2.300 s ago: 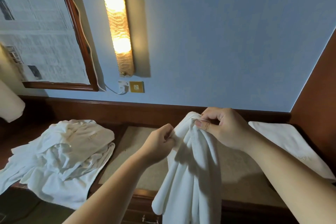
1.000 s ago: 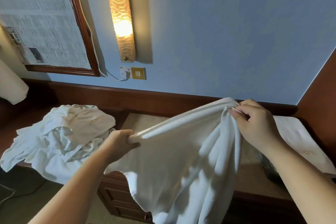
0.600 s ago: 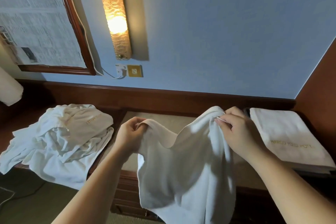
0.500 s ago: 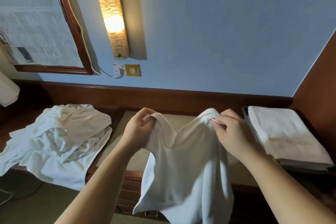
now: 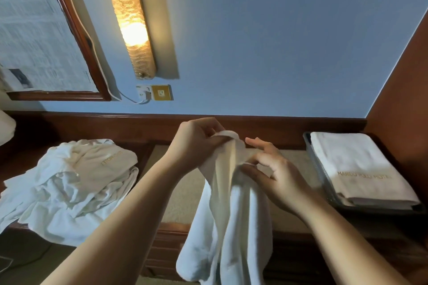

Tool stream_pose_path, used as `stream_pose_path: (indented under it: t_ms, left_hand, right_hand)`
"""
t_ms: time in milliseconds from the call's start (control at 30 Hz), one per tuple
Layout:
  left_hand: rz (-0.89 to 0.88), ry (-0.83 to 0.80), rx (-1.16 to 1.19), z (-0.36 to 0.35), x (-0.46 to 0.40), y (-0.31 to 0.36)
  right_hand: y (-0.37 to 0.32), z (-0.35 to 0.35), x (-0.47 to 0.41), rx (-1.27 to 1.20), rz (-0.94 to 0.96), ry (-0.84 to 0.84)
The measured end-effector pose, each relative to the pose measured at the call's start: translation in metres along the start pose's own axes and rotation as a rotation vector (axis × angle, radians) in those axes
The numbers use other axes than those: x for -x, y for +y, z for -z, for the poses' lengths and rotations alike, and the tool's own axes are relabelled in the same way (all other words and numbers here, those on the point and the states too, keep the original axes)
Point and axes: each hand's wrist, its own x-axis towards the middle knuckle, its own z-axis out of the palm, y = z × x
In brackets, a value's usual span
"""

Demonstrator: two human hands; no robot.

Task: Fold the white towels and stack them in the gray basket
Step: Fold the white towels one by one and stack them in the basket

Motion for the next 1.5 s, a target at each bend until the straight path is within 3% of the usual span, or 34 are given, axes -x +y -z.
stream_pose_path:
  t_ms: [233, 400, 667, 733, 867, 1000, 1200, 1400, 1500]
  left_hand:
    - [-0.007, -0.176, -0.024, 0.0, -0.01, 0.014]
    - [0.174, -0.307, 0.234, 0.008, 0.009, -0.016]
    - [0.34, -0.469, 0.539, -0.005, 0.054, -0.072]
    - [0.362, -0.424, 0.639, -0.008, 0.06, -0.073]
    - [0.397, -0.081, 0.837, -0.013, 0.059, -0.063]
    - [0.283, -0.003, 0.745, -0.011, 0.053, -0.042]
    - [0.13, -0.137, 0.477, -0.006, 0.047, -0.024]
    - [0.071, -0.266, 0.533, -0.002, 0.054, -0.02]
    - [0.085, -0.25, 0.549, -0.002, 0.056, -0.022]
  right_hand:
    - [-0.014, -0.002, -0.012, -0.176, -0.141, -0.023]
    - [-0.01, -0.006, -0.003, -0.094, -0.069, 0.115]
    - [-0.012, -0.007, -0.003, -0.102, -0.082, 0.166]
    - [-0.012, -0.007, -0.004, -0.1, -0.078, 0.166]
    - [-0.016, -0.015, -0.006, -0.062, -0.072, 0.121]
    - [-0.021, -0.024, -0.006, -0.011, -0.023, 0.076]
    - [-0.03, -0.024, -0.013, -0.016, 0.016, 0.173]
    - [-0.035, -0.023, -0.015, -0.065, -0.034, 0.117]
    - [-0.035, -0.026, -0.013, -0.08, -0.095, 0.135]
